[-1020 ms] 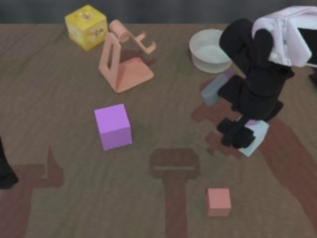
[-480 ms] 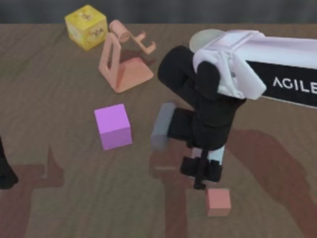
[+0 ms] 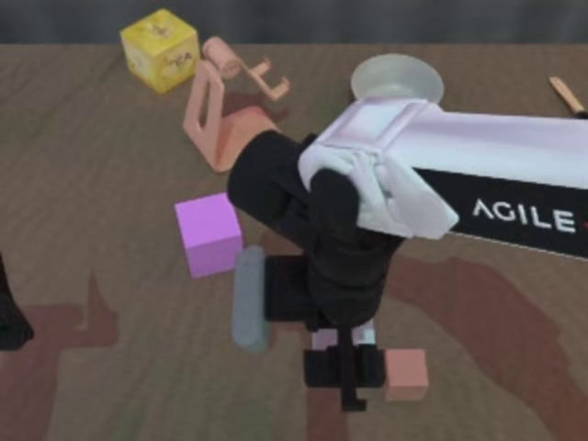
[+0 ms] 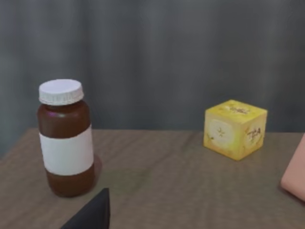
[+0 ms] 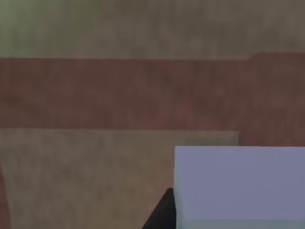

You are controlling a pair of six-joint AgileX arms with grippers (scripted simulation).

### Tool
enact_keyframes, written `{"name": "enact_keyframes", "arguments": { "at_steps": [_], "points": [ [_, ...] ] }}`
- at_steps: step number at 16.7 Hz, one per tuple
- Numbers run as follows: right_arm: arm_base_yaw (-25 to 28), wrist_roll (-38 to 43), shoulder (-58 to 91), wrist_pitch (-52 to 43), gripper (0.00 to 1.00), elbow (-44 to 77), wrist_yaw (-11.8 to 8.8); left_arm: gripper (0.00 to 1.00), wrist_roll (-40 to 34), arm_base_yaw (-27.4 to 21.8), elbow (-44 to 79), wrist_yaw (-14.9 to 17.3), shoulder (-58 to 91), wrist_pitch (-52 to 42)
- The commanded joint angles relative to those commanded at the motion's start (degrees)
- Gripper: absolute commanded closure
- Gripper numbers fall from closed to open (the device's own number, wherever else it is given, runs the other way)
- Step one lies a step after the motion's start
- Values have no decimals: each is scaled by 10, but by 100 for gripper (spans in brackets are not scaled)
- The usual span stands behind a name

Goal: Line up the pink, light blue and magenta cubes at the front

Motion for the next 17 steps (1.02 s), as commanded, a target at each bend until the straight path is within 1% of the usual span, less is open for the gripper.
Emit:
{"name": "enact_keyframes", "arguments": {
  "at_steps": [2,4,8,10,14,17],
  "points": [
    [-2,2,3,3,100,-2,0,0,0,0,0,0,0,0],
    [-1,1,10,24,100,-17,0,0,0,0,0,0,0,0],
    [0,2,38,113,100,-70,0,0,0,0,0,0,0,0],
    [0,2,49,140,100,-90,0,0,0,0,0,0,0,0],
    [1,1,52,145,100,-94,0,0,0,0,0,0,0,0],
    [1,1,52,145,77,-94,0,0,0,0,0,0,0,0]
  ]
}}
